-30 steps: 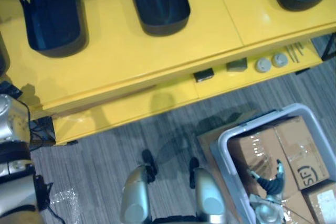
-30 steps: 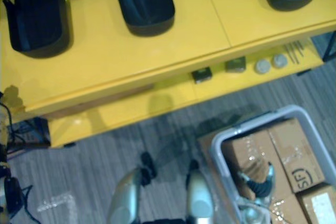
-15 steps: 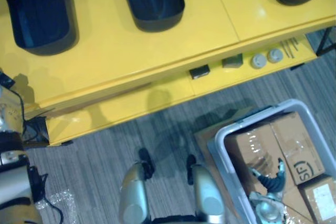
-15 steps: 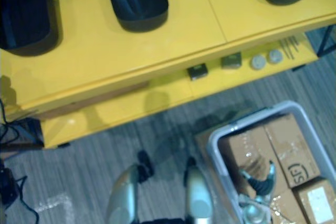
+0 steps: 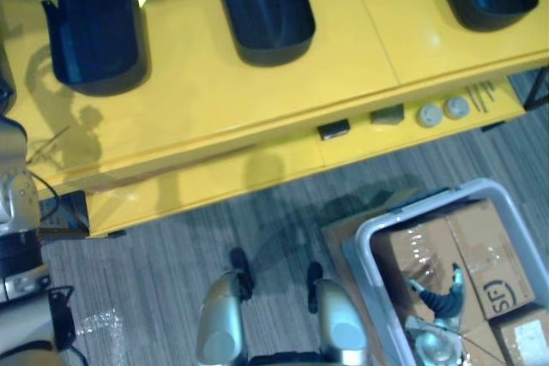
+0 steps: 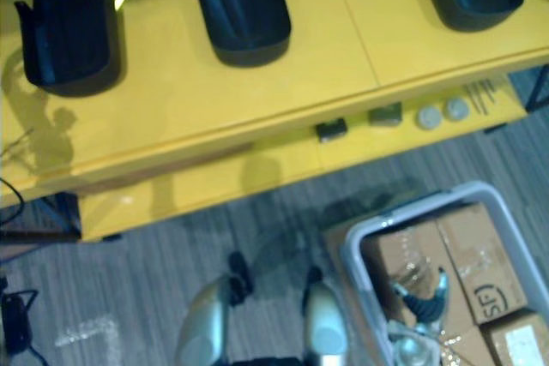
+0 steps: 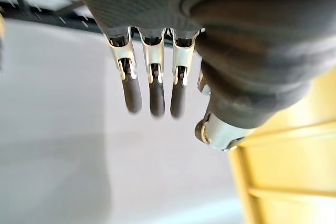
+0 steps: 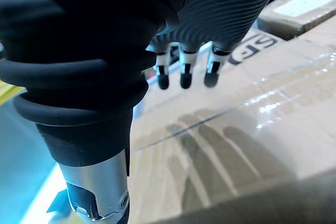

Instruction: Walk over and take plastic housings, then place them on the shelf

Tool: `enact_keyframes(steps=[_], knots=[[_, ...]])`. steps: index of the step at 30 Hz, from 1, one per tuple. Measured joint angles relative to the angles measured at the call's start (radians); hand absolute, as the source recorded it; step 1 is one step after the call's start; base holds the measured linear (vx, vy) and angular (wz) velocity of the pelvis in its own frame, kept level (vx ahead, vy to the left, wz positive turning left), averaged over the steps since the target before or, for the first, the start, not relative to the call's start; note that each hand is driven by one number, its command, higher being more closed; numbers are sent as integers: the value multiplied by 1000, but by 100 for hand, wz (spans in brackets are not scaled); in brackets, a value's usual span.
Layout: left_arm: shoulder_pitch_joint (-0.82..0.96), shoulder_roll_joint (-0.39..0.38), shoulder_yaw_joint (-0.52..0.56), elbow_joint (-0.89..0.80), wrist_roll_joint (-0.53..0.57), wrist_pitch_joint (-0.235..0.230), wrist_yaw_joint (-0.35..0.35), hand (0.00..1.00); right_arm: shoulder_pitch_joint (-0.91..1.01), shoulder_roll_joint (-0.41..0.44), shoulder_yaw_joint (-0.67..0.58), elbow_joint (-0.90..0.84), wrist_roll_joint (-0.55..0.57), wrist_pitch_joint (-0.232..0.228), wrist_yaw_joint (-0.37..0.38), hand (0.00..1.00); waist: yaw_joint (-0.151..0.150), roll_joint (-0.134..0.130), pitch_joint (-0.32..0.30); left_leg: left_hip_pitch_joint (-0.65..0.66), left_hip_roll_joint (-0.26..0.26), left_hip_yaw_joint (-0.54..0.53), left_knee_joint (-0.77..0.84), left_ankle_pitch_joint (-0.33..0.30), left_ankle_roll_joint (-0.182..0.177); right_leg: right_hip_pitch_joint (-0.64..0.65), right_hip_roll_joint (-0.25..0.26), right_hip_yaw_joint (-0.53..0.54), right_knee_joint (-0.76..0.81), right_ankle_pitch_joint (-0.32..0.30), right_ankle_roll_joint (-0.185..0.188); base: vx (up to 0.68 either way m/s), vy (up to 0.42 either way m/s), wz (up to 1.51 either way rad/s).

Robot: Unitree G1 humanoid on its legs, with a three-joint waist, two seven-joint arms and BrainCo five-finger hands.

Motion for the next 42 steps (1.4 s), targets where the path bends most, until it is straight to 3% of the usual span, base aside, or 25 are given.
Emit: enact_keyframes(steps=[5,10,13,27,35,38,42], knots=[[20,-10,-2,21,-4,84,-12,0,-1,11,-9,0,-1,4,1,0,2,10,-1,15,-2,2,-10,-1,1,20,2,-2,-23,8,-1,31,0,1],[7,-9,-15,232,-52,171,-13,0,1,9,-13,2,-1,4,2,0,-22,48,-22,22,0,4,-14,-3,4,31,4,1,-37,19,0,-26,1,-3],[-39,-6,-51,333,-88,204,-23,0,12,9,-10,6,-1,4,2,0,-23,55,-26,25,2,8,-15,-3,4,31,6,8,-37,22,0,-50,6,-5],[-137,23,-178,590,-199,348,-80,0,14,-14,35,13,2,21,2,0,-25,55,-26,33,0,31,-27,2,8,21,4,29,-39,30,4,-17,7,-4],[-147,46,-181,685,-208,416,-90,0,12,-19,65,21,3,21,2,0,-25,42,-30,32,1,37,-29,2,8,13,5,40,-32,29,4,-10,-1,-2],[-149,61,-179,703,-208,416,-86,0,9,-20,75,32,3,21,2,0,-26,34,-33,32,2,37,-29,2,8,12,4,43,-29,29,3,-22,3,-2],[-149,76,-175,718,-208,416,-26,0,2,-19,82,48,7,21,2,0,-25,19,-34,27,1,40,-30,2,8,0,3,46,-20,28,3,-19,4,-1]])
